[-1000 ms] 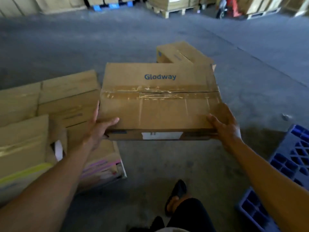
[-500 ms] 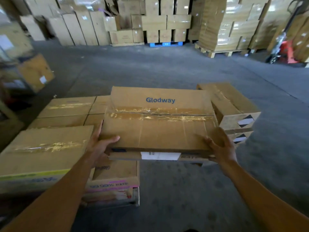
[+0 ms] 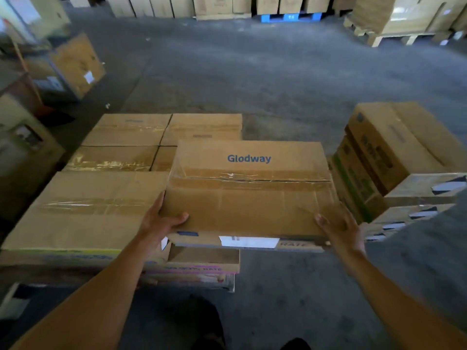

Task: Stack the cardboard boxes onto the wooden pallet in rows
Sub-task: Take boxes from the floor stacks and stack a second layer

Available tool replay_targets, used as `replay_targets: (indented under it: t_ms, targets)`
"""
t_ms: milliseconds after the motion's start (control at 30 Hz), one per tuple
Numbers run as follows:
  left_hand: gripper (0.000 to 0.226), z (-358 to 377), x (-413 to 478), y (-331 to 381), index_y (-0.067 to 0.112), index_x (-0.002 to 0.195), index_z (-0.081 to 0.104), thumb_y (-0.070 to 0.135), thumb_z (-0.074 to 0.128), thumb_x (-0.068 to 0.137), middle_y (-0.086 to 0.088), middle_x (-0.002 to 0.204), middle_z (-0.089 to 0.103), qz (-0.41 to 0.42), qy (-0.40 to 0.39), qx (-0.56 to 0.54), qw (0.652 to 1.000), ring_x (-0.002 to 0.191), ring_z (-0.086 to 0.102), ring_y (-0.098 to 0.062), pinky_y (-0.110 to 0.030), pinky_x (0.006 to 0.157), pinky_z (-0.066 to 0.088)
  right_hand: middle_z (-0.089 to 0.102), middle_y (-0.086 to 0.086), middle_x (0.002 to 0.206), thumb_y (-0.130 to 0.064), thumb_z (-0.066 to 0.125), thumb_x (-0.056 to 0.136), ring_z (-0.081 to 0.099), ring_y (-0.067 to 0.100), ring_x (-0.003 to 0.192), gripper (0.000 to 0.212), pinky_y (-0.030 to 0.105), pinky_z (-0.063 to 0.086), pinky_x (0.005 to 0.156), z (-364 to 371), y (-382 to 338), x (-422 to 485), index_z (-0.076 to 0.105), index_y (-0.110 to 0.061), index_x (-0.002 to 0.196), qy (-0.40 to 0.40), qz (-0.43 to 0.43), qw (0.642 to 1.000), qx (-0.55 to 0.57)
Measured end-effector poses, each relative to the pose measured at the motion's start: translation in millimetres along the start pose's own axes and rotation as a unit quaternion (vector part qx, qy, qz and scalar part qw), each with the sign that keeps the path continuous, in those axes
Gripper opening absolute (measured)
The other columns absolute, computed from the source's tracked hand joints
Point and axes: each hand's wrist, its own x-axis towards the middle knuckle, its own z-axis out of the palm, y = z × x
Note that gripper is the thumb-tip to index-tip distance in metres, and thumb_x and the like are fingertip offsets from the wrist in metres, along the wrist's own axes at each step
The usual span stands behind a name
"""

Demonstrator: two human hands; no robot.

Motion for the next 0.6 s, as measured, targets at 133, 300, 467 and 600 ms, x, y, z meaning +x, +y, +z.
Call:
replay_targets:
  t_ms: [133, 300, 467, 600]
  targets:
    - [0.112, -28, 39, -14, 0.023, 0.159, 0.020, 0.008, 0.088, 0.071, -0.005, 0.156, 0.037, -0.031, -0.003, 0.057, 0.998, 0.127, 0.049, -0.021, -0.030, 0.103, 0.043, 0.050, 0.003, 0.144, -0.066, 0.076, 0.072, 0.057, 0.036, 0.121, 0.086, 0.055, 0.060, 0.084, 49, 5, 3, 0.036, -0.047, 0.146, -0.017, 0.048, 0.999, -0.006]
    - [0.111, -52, 65, -36, 0.017, 0.159, 0.019, 0.006, 0.087, 0.072, -0.009, 0.153, 0.043, -0.075, -0.032, 0.107, 0.991, 0.116, 0.051, -0.015, -0.025, 0.100, 0.039, 0.048, 0.005, 0.145, -0.074, 0.075, 0.061, 0.055, 0.038, 0.123, 0.094, 0.061, 0.057, 0.086, 84, 5, 0, 0.035, -0.051, 0.143, -0.027, 0.086, 0.996, -0.024]
    - [0.118, -65, 80, -60, 0.022, 0.159, 0.021, 0.023, 0.093, 0.066, -0.011, 0.152, 0.041, -0.118, -0.034, 0.177, 0.976, 0.135, 0.046, -0.030, -0.047, 0.117, 0.035, 0.046, 0.003, 0.146, -0.065, 0.077, 0.065, 0.055, 0.038, 0.125, 0.094, 0.061, 0.055, 0.091, 97, 12, -13, 0.034, -0.048, 0.147, -0.030, 0.129, 0.991, -0.008]
    - [0.119, -73, 86, -66, 0.025, 0.158, 0.023, 0.032, 0.094, 0.063, -0.011, 0.153, 0.038, -0.118, -0.032, 0.214, 0.969, 0.137, 0.041, -0.030, -0.049, 0.117, 0.034, 0.044, 0.002, 0.149, -0.078, 0.076, 0.057, 0.053, 0.037, 0.127, 0.102, 0.062, 0.053, 0.094, 104, 18, -23, 0.032, -0.051, 0.145, -0.035, 0.138, 0.990, -0.013]
